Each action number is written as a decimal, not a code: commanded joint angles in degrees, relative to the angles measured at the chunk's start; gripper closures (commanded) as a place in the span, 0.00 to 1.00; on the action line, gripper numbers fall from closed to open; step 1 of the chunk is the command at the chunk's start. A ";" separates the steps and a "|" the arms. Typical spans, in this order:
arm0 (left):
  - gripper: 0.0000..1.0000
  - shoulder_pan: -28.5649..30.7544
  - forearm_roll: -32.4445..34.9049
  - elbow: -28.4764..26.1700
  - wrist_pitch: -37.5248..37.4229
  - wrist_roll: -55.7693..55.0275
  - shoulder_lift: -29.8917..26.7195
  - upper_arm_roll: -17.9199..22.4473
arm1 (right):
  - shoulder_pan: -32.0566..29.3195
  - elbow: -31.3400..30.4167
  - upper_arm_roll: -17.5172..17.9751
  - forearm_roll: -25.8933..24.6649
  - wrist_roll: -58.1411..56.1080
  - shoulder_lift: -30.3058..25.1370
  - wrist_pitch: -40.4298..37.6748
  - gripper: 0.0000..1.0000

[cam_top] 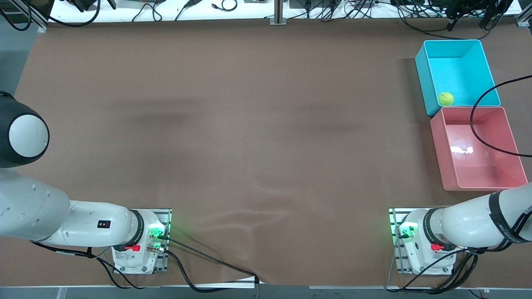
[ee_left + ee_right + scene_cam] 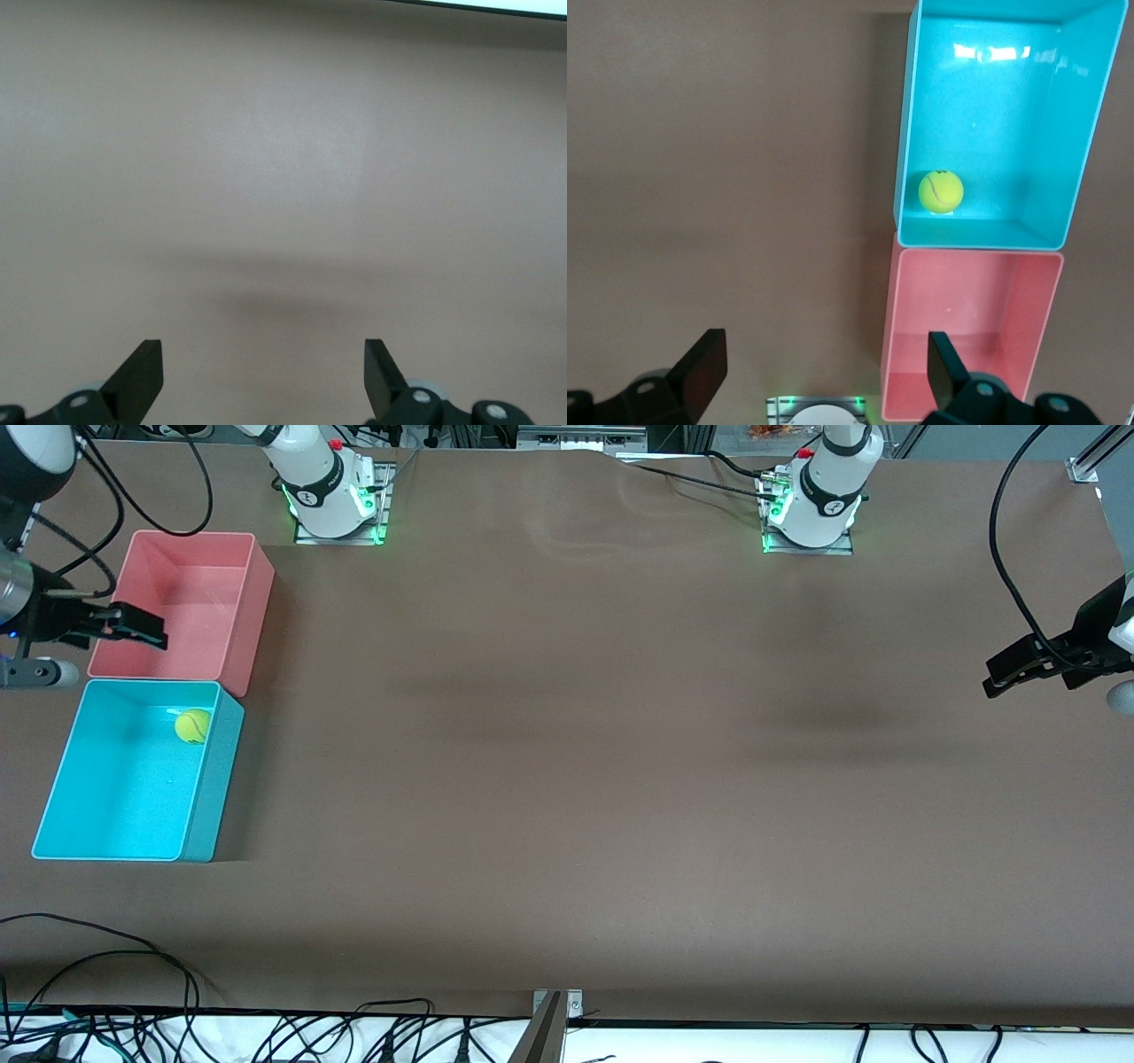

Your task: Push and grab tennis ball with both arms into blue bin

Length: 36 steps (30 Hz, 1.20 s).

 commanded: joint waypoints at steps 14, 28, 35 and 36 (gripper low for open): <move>0.00 0.81 -0.80 -0.95 -0.28 0.95 -1.23 -0.57 | -10.18 -8.33 7.21 0.24 -1.78 -6.84 3.94 0.00; 0.00 0.20 -1.68 -1.04 -0.28 1.13 -1.05 -0.75 | -10.01 -8.69 6.41 2.61 -1.52 -6.84 4.91 0.00; 0.00 0.46 -3.53 -1.04 -0.28 1.13 -0.96 -0.75 | -9.48 -9.13 6.76 2.70 -1.16 -6.22 13.34 0.00; 0.00 0.55 -3.70 -1.04 -0.28 1.13 -0.96 -0.75 | -9.48 -9.13 6.76 2.70 -1.16 -5.96 13.70 0.00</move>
